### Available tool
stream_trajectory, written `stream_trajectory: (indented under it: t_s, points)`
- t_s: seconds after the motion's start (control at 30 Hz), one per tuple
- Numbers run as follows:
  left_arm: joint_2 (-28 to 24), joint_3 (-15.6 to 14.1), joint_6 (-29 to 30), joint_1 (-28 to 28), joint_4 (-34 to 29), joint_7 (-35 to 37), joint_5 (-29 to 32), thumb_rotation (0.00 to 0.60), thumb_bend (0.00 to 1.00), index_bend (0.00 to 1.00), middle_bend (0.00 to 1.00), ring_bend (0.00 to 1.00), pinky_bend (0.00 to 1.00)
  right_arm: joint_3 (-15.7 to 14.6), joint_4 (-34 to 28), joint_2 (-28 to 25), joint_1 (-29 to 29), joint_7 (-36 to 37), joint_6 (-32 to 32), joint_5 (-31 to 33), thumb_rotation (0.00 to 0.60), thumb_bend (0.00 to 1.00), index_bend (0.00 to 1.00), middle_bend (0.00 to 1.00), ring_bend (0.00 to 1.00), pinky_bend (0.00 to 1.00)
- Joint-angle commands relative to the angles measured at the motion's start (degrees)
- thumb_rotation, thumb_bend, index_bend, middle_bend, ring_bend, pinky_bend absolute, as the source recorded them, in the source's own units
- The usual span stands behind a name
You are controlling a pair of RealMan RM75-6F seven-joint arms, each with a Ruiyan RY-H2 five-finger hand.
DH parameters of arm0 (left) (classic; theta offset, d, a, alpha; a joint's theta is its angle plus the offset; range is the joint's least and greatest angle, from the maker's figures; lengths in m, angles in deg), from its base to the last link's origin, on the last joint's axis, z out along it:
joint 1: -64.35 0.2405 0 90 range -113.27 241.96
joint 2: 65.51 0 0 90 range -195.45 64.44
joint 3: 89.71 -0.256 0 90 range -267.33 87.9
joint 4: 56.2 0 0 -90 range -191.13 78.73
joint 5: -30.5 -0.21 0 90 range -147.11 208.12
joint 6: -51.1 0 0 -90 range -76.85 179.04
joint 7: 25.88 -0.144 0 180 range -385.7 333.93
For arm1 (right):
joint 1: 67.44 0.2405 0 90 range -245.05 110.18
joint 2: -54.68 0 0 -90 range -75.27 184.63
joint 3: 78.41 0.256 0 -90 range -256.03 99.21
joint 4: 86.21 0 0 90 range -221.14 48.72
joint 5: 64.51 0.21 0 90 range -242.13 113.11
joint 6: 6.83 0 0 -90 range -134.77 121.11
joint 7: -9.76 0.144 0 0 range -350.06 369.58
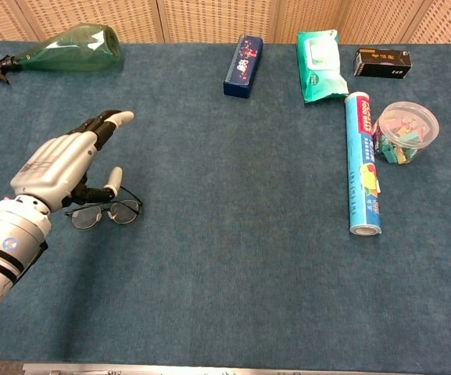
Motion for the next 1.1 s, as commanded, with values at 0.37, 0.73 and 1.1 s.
stream_trajectory:
  t_s: [0.37, 0.73, 1.1]
  points:
    - [0.0, -0.1, -0.6, 0.3, 2.1, -0.5, 3.2, 0.6, 0.57, 0.01, 0.0, 0.0, 0.09, 0.0, 0.0, 0.0, 0.0, 0.0, -0.1, -0.1, 0.6, 0.02, 0.43, 0.4, 0.3, 0.58]
    - [0.3, -0.8, -1.6, 0.5, 4.7, -0.4, 5.2, 0.6, 0.57, 0.01, 0.0, 0.0, 0.09, 0.0, -0.1, 0.0, -0.1, -0.1, -0.1, -0.1, 0.6, 0.02, 0.43, 0.4, 0.3, 0.58]
    - [0.5, -2.7, -2.7, 0.6, 7.1, -0.6, 4.8, 0.6, 0.57, 0.01, 0.0, 0.0, 0.09, 0.0, 0.0, -0.1, -0.1, 0.1, -0.1, -0.1, 0.6, 0.02, 0.43, 0.4, 0.3, 0.58]
